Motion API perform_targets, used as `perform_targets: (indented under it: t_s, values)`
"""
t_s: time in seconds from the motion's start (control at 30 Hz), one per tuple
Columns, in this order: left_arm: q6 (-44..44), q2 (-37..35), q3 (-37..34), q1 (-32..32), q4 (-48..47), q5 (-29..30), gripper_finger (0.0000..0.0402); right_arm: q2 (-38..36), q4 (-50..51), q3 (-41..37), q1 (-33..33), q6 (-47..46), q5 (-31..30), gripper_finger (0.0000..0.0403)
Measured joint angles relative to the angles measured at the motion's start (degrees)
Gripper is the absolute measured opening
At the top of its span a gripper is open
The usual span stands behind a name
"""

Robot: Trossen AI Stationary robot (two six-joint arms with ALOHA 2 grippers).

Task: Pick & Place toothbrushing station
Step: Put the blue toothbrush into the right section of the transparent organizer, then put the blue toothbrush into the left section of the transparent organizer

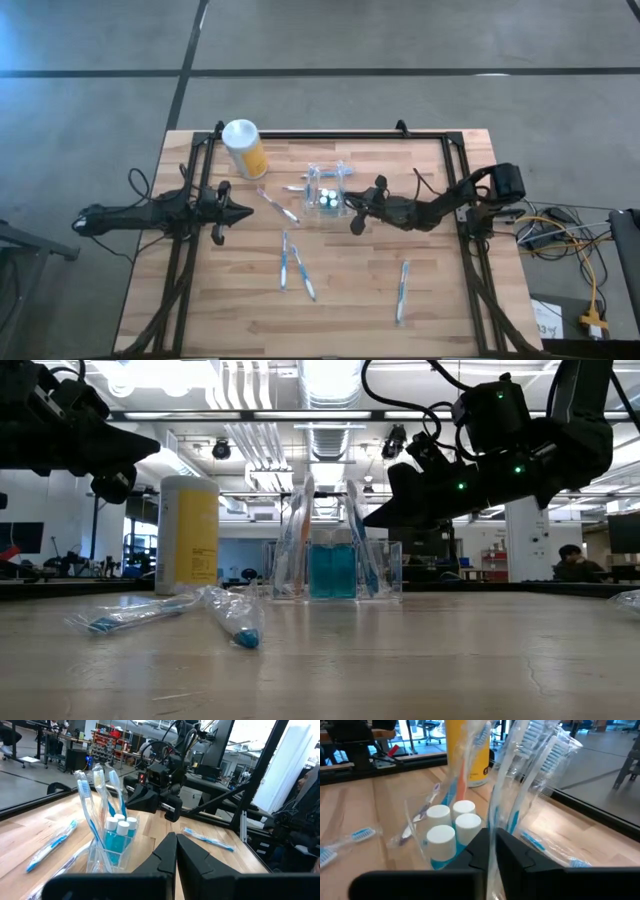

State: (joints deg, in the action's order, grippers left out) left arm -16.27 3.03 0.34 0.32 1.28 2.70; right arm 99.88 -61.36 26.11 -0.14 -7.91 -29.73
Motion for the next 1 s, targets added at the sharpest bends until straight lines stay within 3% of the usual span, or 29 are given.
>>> perform_targets:
  t_s: [0.23,0.47,0.7,1.0]
  values:
    - [0.56,0.10,0.00,0.01,-0.02,-0.11,0.0014,-1.36,-0.10,0.00,0.00,-0.90,0.04,0.0109]
    - [0.81,0.09,0.00,0.00,-0.13,-0.65,0.0013,-9.37,6.55,-0.38,0.24,-1.00,0.06,0.0161]
    - [0.85,0.09,0.00,0.00,-0.15,-1.16,0.0009,-24.65,15.63,-2.17,2.31,7.82,4.13,0.0171]
    - [1.23,0.13,0.00,0.00,-0.11,-1.16,0.0008,-46.71,23.61,-8.52,2.82,8.26,13.25,0.0145]
